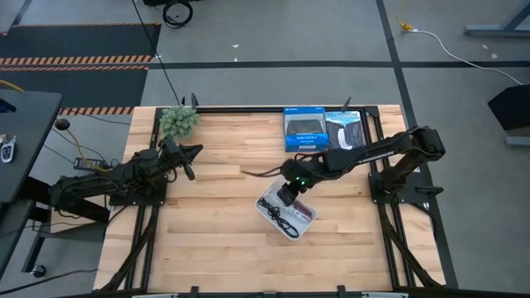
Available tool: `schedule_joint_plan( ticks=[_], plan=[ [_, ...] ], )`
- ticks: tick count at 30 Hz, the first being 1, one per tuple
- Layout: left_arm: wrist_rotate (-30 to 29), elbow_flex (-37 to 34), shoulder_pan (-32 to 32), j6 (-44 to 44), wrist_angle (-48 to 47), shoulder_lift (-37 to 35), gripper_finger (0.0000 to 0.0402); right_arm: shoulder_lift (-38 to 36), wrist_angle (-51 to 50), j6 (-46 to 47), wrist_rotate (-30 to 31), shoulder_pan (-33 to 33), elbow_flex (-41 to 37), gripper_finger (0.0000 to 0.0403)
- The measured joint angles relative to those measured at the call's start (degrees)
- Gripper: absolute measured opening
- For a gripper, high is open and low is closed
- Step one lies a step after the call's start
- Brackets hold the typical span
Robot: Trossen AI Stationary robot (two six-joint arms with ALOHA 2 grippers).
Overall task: Pick and place USB-C Cables
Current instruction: Return to Home Position
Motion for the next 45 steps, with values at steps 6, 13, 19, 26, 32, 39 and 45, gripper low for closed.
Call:
schedule_joint_plan(
  ticks=[6,13,19,26,32,39,45],
  plan=[
    [-0.01,0.0,0.02,0.0,0.0,0.02,0.0025,-5.85,-0.08,-3.75,2.39,-2.15,0.0,0.0142],
    [-0.01,0.0,0.0,0.0,-0.01,-0.01,0.0025,-14.91,-0.02,-7.79,6.2,-4.78,0.0,0.0137],
    [0.01,0.0,0.0,0.0,-0.01,0.02,0.0025,-23.8,-0.12,-12.6,11.18,-6.71,0.0,0.0136],
    [-0.01,0.0,0.0,0.0,0.0,-0.01,0.0025,-33.6,-0.22,-16.39,16.21,-7.92,0.0,0.013],
    [0.0,0.0,0.0,0.01,0.0,0.0,0.0025,-40.43,-0.3,-17.18,20.04,-7.99,0.0,0.0124],
    [0.0,0.0,0.0,0.0,-0.01,0.01,0.0025,-45.5,-2.78,-18.63,20.38,-7.98,0.0,0.0124],
    [0.0,0.0,0.0,0.0,-0.02,0.02,0.0025,-49.04,-2.93,-24.29,20.21,-7.98,0.0,0.0124]
  ],
)
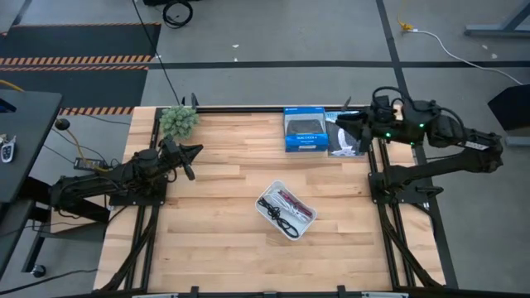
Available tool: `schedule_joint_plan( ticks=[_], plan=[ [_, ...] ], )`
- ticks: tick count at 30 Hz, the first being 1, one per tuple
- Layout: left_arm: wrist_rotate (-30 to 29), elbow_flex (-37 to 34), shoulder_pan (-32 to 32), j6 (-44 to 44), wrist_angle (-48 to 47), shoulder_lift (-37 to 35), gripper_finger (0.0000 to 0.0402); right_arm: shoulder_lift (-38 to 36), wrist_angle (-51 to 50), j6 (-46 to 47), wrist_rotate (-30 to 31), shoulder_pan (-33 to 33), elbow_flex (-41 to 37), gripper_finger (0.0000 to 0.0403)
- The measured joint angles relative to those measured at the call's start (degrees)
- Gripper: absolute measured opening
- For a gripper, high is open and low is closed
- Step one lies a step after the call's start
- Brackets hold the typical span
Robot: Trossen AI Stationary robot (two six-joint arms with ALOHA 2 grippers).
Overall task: Pick and place USB-C Cables
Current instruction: Return to Home Position
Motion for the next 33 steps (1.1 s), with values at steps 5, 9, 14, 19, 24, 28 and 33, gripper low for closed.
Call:
schedule_joint_plan(
  ticks=[5,9,14,19,24,28,33],
  plan=[
    [0.01,0.0,0.02,0.0,0.02,-0.02,0.0025,-2.86,-3.78,-3.81,-3.08,0.01,-0.01,0.0124],
    [0.01,0.0,0.0,0.0,0.02,-0.02,0.0025,-6.88,-7.59,-3.29,-7.65,0.36,-0.04,0.0124],
    [-0.01,0.0,0.0,0.0,0.01,-0.01,0.0025,-12.37,-7.85,-6.18,-11.75,1.5,-0.04,0.0124],
    [0.01,0.0,0.0,0.0,0.0,0.0,0.0025,-18.05,-7.63,-11.02,-12.1,1.73,-0.62,0.0124],
    [0.0,0.0,0.02,0.0,0.01,-0.02,0.0025,-24.46,-4.74,-8.41,-15.56,1.73,-6.01,0.012],
    [0.01,-0.01,0.01,0.0,0.02,-0.01,0.0025,-29.8,0.37,-4.73,-19.34,1.73,-12.58,0.0102],
    [0.0,0.0,0.01,0.0,0.02,-0.01,0.0025,-36.55,2.04,-2.79,-20.24,1.73,-18.78,0.0073]
  ],
)
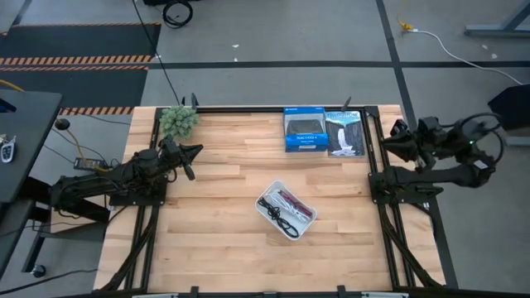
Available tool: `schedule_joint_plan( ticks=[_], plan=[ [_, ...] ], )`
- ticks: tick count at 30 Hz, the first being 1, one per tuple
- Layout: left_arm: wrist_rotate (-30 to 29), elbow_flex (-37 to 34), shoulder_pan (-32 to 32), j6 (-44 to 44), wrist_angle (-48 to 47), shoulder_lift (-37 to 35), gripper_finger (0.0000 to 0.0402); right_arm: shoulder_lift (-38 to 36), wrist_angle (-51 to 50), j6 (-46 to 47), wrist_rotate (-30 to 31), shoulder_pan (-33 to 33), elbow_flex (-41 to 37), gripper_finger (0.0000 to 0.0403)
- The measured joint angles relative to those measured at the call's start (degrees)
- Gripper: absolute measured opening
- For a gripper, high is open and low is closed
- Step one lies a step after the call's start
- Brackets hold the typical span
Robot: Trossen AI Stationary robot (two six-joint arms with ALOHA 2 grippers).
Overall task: Pick and place USB-C Cables
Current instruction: Return to Home Position
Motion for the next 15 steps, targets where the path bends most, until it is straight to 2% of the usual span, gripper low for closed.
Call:
schedule_joint_plan(
  ticks=[4,7,9,15],
  plan=[
    [-0.01,0.0,0.0,0.0,-0.01,0.0,0.0025,-5.96,-0.13,1.87,0.07,-0.02,-4.57,0.0055],
    [-0.03,0.0,-0.01,0.0,0.0,0.01,0.0025,-5.32,-3.04,2.84,-1.76,-0.02,-5.38,0.0041],
    [0.01,0.0,0.0,0.01,-0.34,-0.07,0.0025,-4.77,1.15,2.97,-3.78,-0.03,-6.19,0.0032],
    [0.02,0.0,0.03,0.0,-0.01,0.01,0.0025,-5.78,2.55,2.63,-5.21,-0.07,-8.33,0.0008]
  ],
)
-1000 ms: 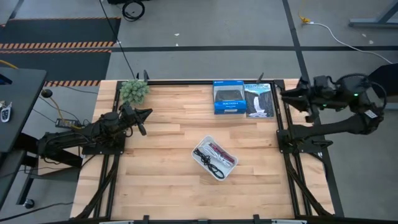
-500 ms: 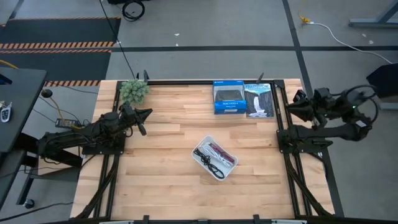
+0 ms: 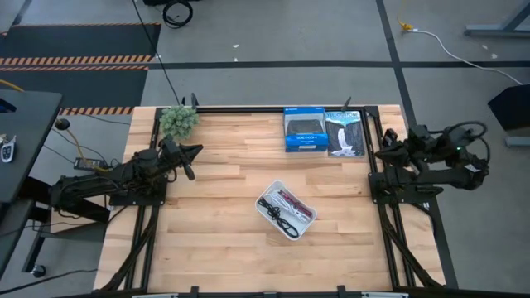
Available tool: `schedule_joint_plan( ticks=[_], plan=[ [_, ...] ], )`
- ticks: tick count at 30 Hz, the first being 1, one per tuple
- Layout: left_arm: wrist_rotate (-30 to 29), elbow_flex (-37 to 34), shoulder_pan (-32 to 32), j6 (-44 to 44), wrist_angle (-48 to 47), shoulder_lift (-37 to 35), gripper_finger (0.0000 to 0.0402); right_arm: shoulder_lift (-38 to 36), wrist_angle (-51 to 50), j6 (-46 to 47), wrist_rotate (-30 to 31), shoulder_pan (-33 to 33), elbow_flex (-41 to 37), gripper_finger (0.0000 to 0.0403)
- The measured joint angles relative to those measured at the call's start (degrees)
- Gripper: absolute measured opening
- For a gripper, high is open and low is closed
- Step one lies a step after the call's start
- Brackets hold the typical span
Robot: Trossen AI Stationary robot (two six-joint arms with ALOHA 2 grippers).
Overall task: Pick and place USB-C Cables
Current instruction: Return to Home Position
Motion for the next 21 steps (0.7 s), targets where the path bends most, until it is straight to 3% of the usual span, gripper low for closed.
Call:
schedule_joint_plan(
  ticks=[8,21],
  plan=[
    [0.18,0.0,0.02,0.0,-0.03,0.0,0.0025,0.09,0.72,0.99,0.02,0.0,-7.03,0.0013],
    [0.17,0.0,0.04,0.0,0.01,0.0,0.0025,0.08,17.78,6.47,-1.05,0.0,-23.82,0.0007]
  ],
)
